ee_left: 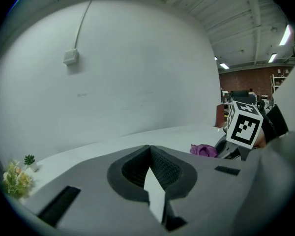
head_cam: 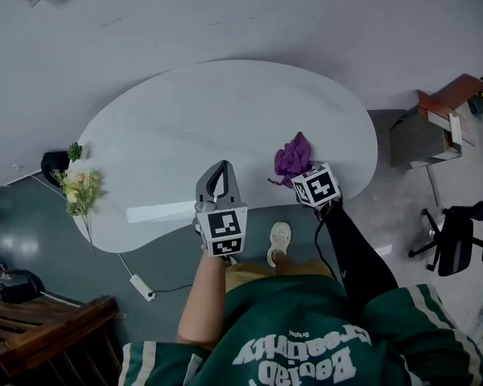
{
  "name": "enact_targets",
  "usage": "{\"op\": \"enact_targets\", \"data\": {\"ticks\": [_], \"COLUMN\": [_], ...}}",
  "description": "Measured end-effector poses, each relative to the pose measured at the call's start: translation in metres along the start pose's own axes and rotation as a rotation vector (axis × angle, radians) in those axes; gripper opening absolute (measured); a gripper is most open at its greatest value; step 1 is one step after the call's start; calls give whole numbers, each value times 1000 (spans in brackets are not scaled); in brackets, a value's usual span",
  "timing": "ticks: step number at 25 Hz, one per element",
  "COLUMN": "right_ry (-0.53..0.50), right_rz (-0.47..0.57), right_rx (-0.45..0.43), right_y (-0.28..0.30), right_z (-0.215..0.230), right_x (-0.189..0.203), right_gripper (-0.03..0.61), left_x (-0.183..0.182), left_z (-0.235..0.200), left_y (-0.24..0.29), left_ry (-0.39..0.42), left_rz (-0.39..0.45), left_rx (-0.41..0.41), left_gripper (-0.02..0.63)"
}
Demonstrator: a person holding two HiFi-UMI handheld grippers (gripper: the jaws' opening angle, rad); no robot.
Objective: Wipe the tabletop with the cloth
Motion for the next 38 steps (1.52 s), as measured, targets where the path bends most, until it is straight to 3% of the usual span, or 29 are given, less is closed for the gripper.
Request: {"op": "enact_targets", "data": {"ticks": [13,23,26,31,38], "right_ry": [202,294,287,220,73], "right_rz": [49,73,102,157,170], "right_rx": [192,266,255,134,-54], "right_y": [-85,-117,-120,-103,-49], "right_z": [155,198,189,139,11], "right_x": [61,88,80,47,-10], "right_gripper": [121,121,117,116,116], "left_x": [-64,-81,-77,-57,-6], "left_z": [118,143,131,89,0], "left_y": [50,54,47,26,-25], "left_ry": [80,104,106,102,57], "left_rz": [80,95,81,37,-35], "left_rx": [197,226,199,108,-46], "left_gripper": [2,2,2,2,2]}}
Point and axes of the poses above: the fingertips, and each gripper's own axes: y forward along the fingers, z to its right, x out of its underside, the point moved 5 cm from there along -y, backward along the fingers, and after that the axes turned 10 degrees about y, right-handed, at the moved point
